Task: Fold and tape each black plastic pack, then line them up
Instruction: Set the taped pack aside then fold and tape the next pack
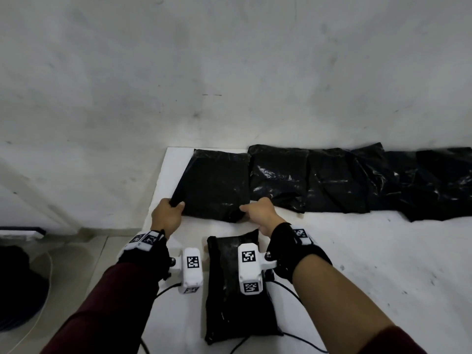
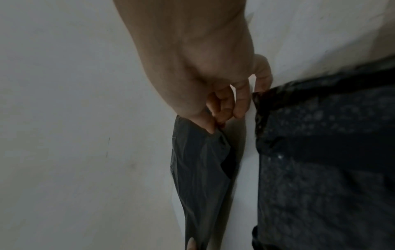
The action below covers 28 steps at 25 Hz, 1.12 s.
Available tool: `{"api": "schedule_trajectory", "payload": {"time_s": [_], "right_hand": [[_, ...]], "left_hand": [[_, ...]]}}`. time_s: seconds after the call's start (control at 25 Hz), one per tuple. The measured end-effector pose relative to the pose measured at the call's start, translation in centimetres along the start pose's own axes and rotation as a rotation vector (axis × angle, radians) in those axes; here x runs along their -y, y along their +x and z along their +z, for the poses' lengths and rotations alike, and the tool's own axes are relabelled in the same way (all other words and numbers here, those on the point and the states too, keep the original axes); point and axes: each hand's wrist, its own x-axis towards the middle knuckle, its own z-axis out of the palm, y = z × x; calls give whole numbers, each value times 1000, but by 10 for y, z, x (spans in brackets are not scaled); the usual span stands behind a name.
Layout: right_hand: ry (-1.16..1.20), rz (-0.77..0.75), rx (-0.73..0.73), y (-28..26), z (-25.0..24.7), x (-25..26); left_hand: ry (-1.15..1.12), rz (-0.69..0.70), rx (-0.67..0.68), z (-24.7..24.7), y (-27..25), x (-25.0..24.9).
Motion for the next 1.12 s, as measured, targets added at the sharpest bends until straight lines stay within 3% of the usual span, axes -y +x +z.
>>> {"api": "schedule_trajectory", "payload": {"time_s": [0.08,0.2,0.36,0.52,0.68,0.92,1.12], "right_hand": [[5,-47,-16,0,-2,6],[58,-216,-52,-8,-10,28],[334,-391,-41,-32,-29,67],[577,-507,-67,-71,-62,89],[711,-549,-131,-106,-100,80],[805,-511,-295,-137,-167,45],[809,-434,-362,-140,-230,24]], "left_hand": [[-124,-14,7,-2,5,-7],[-544,-34,79,-14,-2,-37],[-795,143,82,-38,-25,-94],[-832,309,87,-50,-67,-140],[-818,387,185,-42,-119,-164],[-743,375,333,4,-172,-186],[-785,288,432,65,-202,-211]]}}
